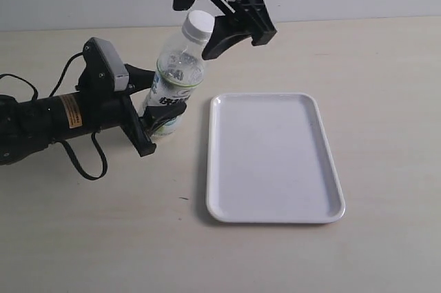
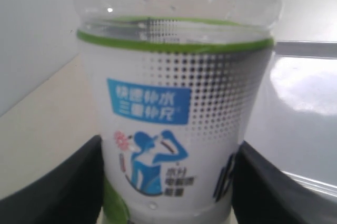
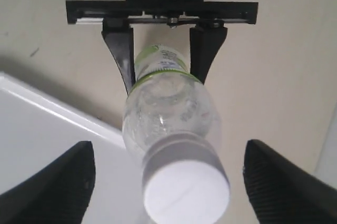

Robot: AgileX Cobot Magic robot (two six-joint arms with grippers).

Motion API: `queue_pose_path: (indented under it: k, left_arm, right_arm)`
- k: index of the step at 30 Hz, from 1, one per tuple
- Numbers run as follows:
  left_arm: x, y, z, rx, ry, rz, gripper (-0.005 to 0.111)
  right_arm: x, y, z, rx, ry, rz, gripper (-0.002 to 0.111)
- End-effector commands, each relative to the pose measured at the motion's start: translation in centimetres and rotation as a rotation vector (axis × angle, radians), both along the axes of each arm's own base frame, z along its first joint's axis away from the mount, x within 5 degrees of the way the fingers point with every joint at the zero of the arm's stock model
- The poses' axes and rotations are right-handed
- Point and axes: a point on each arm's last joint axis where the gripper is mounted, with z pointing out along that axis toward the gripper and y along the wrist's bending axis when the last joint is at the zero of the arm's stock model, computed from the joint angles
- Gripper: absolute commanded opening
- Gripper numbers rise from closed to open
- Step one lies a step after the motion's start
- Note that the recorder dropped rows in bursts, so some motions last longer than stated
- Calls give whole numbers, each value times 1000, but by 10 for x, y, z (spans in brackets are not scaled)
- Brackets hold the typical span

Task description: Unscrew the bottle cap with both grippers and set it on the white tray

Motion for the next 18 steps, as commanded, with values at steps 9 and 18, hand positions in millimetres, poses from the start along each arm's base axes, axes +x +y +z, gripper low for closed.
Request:
queue_pose_path:
  k: [9, 18]
  left_arm:
    - [1, -2, 11, -59, -39, 6, 0]
    - [1, -2, 11, -59, -39, 6, 0]
  right_arm:
    - [14, 10, 13, 329, 187, -619, 74]
    - [12, 5, 9, 371, 413, -1025, 74]
